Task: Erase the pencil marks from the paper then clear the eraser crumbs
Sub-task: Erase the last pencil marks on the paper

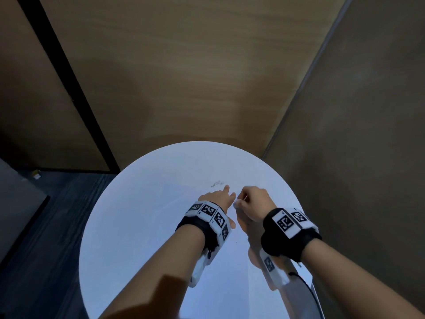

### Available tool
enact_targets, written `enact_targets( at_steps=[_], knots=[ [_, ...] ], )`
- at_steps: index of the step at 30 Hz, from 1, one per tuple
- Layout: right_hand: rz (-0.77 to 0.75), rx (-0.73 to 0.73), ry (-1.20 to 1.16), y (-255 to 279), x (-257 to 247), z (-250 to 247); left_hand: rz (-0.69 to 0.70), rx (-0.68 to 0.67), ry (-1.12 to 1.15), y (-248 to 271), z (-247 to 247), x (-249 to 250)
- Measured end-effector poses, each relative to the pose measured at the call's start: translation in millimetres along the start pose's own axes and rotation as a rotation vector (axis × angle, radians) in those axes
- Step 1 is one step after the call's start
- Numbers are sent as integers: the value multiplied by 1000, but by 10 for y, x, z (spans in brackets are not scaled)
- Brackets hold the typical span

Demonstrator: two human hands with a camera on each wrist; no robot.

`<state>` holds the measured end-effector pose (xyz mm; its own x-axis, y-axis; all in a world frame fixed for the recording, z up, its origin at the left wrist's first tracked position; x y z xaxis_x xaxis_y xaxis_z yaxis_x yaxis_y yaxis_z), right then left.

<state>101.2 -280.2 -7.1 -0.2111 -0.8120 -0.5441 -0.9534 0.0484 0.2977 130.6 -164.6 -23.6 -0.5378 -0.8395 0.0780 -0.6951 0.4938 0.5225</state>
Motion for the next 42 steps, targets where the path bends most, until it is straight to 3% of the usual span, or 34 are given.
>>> enact_targets(
  at_steps=[3,6,8,12,14,19,23,28,33,37,40,42],
  knots=[
    [-14,52,20,47,-13,88,-37,8,61,-40,13,-9],
    [-64,-173,111,206,-23,89,-74,-4,75,-55,24,-8],
    [-27,-222,65,204,21,-6,-39,-37,31,-35,24,24],
    [69,87,-94,18,135,-168,0,-7,-18,55,-13,30],
    [81,138,-94,-35,158,-143,13,-19,-28,51,-16,33],
    [26,81,-43,60,157,18,7,-29,-37,38,-17,94],
    [-54,-105,76,171,139,-32,-6,-36,-32,52,-21,129],
    [31,119,-31,-16,145,-44,-20,-32,-12,74,-36,134],
    [-44,-47,92,98,95,3,-54,-20,0,51,-32,144],
    [-31,52,78,-16,72,-219,-45,-7,2,64,-18,153],
    [-65,3,116,-26,59,-181,-22,13,53,75,18,89],
    [-56,60,60,-5,70,-138,-18,49,134,97,29,34]
  ],
)
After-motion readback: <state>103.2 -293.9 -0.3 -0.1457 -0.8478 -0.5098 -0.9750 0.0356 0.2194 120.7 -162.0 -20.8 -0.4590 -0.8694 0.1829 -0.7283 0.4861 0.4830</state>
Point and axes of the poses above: each hand's wrist, its own y-axis away from the middle knuckle, its own z-axis out of the palm, x = y × z, the point moved 1 cm from there along -y, towards the middle knuckle, and after that the axes turned 5 degrees about -y, right-handed, at the moved point
